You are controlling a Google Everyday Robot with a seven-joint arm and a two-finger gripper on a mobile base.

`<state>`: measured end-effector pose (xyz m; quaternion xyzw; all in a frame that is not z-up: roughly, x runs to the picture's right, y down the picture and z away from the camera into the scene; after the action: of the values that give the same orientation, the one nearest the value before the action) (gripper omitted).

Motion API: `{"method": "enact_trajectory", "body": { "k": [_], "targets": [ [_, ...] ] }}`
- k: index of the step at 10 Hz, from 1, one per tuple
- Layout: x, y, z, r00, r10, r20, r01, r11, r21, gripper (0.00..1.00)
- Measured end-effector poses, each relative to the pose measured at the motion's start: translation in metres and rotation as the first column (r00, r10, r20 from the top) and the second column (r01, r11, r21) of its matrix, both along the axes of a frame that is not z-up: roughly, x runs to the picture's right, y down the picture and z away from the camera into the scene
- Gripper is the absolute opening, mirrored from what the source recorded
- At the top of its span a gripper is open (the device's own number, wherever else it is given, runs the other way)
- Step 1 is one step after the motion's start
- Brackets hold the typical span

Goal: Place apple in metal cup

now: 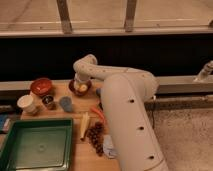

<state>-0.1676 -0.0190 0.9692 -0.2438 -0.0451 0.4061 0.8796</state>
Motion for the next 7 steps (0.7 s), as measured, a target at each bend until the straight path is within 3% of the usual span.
{"method": "enact_trajectory", "body": {
  "k": [3, 4, 7],
  "targets": [
    [0.0, 0.0, -0.0007, 1.0, 0.001, 0.0, -0.001, 1.0, -0.001, 0.51],
    [-0.0001, 0.0001, -0.0007, 1.0, 0.001, 0.0, -0.001, 1.0, -0.001, 0.56],
    [-0.0024, 0.0008, -0.001, 1.0, -0.001, 0.002, 0.001, 1.0, -0.002, 0.56]
  ]
}}
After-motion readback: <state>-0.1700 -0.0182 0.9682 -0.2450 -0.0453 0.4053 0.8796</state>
